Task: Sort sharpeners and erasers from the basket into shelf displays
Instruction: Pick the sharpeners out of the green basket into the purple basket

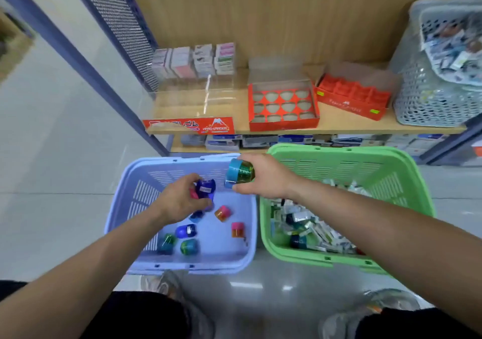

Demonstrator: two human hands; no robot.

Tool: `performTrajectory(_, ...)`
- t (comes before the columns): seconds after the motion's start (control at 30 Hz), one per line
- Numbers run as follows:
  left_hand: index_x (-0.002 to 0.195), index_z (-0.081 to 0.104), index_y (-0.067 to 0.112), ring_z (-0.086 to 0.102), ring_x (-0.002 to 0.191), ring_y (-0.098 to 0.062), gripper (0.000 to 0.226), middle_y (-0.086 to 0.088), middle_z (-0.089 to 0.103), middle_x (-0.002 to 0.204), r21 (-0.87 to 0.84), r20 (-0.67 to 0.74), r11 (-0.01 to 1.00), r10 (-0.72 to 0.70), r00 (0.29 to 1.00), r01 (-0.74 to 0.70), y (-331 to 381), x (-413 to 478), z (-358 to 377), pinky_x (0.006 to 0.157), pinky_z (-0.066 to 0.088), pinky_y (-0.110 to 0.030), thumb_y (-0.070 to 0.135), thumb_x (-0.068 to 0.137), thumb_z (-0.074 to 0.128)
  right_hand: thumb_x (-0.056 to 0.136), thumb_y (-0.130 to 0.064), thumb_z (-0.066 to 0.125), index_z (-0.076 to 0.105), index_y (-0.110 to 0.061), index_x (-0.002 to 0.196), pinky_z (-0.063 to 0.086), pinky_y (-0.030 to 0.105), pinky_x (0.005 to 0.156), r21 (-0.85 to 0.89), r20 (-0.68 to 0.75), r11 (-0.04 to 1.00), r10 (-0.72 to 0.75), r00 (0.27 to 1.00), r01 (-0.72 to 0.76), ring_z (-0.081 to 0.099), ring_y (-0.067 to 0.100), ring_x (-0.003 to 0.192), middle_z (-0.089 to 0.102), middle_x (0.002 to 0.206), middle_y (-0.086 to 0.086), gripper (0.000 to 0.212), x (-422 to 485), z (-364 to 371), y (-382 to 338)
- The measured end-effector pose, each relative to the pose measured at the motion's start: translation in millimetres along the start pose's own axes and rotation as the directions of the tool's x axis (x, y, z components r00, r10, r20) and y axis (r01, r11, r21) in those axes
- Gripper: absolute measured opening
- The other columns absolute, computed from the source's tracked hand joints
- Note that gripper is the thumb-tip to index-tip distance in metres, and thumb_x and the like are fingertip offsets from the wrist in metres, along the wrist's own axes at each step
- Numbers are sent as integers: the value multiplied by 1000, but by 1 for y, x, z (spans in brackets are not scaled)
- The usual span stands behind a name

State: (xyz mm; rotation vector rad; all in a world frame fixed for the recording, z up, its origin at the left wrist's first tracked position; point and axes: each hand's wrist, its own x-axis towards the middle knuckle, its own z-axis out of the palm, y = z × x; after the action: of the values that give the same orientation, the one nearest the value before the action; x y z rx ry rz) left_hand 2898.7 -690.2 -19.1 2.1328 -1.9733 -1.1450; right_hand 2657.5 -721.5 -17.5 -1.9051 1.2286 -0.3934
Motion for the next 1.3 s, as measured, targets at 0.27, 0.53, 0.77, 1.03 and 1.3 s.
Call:
performTrajectory(0.27,125,56,14,67,104,-30,57,-5,71,100,-74,92,965,-246,965,253,-125,1,39,91,52,-38,29,77,84,75,-23,83,63,-16,102,52,32,70,-97,209,986,150,966,-132,70,28,89,71,95,5,35,69,152,9)
performTrajectory(0.53,133,56,16,59,104,-16,61,0,63,124,-90,78,984,-148,986,155,-120,10,27,93,46,-25,31,81,83,77,-29,85,60,-16,130,53,37,93,-172,277,973,199,940,-156,67,21,104,64,123,3,60,76,147,19)
performTrajectory(0.77,110,64,21,64,88,-14,30,7,66,100,-96,27,980,176,984,-173,-10,12,23,84,53,-30,30,85,78,83,-30,79,66,-18,119,50,28,78,-312,166,950,80,983,-25,65,12,86,66,103,-7,40,16,9,13)
performTrajectory(1.03,120,61,22,59,95,-11,35,8,64,110,74,262,828,521,812,-556,125,21,107,79,43,-23,35,89,70,86,-30,78,67,-15,120,45,20,73,-377,-83,831,410,908,-410,59,7,82,70,109,-1,38,-118,-113,126)
performTrajectory(1.3,134,56,21,58,110,-14,48,4,60,126,-13,530,839,467,707,-545,209,72,257,85,40,-22,33,90,72,84,-40,73,52,-21,143,41,45,109,-382,-358,738,438,825,-557,41,32,135,46,147,8,66,-208,-131,193)
